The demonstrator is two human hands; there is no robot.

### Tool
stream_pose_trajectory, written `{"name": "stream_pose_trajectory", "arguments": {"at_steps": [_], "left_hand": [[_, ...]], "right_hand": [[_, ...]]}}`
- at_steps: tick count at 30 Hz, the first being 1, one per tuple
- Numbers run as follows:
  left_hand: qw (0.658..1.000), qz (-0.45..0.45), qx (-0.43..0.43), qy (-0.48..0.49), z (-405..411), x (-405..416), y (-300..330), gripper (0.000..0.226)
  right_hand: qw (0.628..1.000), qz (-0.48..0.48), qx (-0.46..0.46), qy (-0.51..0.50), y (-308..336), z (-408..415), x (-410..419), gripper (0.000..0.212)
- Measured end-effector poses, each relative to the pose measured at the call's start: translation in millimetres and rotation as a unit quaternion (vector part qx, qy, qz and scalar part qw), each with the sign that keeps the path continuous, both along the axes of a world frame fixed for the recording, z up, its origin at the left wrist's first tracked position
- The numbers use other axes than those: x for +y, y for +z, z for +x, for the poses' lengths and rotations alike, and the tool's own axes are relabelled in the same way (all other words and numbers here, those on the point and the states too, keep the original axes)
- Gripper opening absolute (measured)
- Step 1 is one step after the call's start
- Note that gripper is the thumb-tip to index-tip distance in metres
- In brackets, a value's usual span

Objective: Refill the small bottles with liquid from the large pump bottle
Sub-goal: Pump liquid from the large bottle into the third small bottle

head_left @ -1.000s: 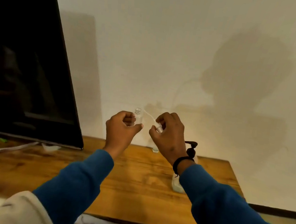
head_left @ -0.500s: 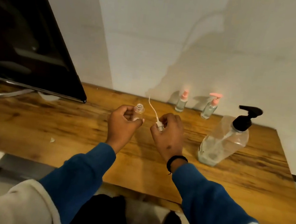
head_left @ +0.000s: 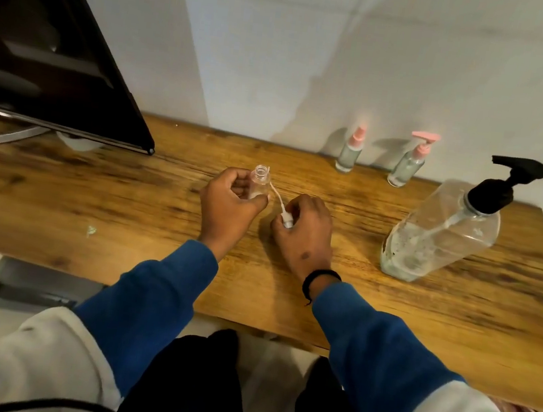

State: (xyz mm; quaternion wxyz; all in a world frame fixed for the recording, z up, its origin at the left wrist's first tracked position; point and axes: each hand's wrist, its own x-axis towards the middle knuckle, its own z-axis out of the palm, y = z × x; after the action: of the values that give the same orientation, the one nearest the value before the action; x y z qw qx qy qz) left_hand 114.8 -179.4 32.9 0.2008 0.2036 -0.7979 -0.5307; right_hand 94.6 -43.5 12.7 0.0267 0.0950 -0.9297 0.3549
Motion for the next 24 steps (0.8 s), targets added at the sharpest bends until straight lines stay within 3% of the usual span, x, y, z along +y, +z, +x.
{"name": "stream_pose_trajectory", "arguments": {"at_steps": [14, 24], "left_hand": [[1.000, 0.004, 0.012, 0.003, 15.4, -5.1, 18.7, 0.037], [0.998, -0.011, 0.063, -0.007, 23.3, 15.3, 74.9, 0.036]], "right_hand": [[1.000, -0.016, 0.007, 0.010, 13.4, 3.0, 0.5, 0.034], [0.992, -0.067, 0.109, 0.004, 94.4, 2.9, 13.2, 0.022]]}}
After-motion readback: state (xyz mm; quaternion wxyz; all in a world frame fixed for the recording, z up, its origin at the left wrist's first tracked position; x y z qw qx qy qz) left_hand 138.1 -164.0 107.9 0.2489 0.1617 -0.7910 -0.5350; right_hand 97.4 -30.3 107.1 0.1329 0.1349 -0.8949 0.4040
